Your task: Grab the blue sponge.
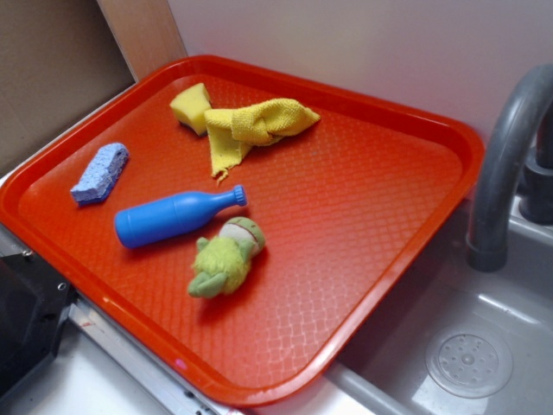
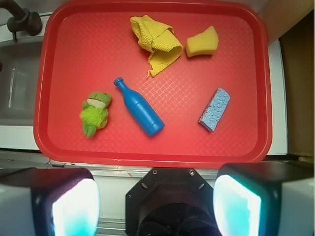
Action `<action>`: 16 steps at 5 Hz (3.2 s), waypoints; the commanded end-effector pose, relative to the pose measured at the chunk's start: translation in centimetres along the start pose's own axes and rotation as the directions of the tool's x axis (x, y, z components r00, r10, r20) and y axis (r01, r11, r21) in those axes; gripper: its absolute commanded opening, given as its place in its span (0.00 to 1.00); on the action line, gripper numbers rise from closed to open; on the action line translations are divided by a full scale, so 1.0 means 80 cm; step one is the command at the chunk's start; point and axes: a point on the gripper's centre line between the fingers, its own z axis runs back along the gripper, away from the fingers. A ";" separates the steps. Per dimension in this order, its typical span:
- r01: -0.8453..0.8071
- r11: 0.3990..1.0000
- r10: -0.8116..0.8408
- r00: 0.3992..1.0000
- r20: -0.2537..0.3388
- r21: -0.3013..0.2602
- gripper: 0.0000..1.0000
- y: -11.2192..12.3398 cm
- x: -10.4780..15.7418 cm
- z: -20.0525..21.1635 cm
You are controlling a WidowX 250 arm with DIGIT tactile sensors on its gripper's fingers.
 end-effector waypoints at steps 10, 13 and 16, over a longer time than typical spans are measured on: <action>-0.384 0.918 0.389 0.921 -0.030 0.102 1.00 0.131 0.049 -0.271; -0.375 0.923 0.379 0.925 -0.033 0.089 0.00 0.143 0.042 -0.275; 0.047 0.999 -0.047 0.994 -0.098 0.004 0.00 0.067 0.081 -0.165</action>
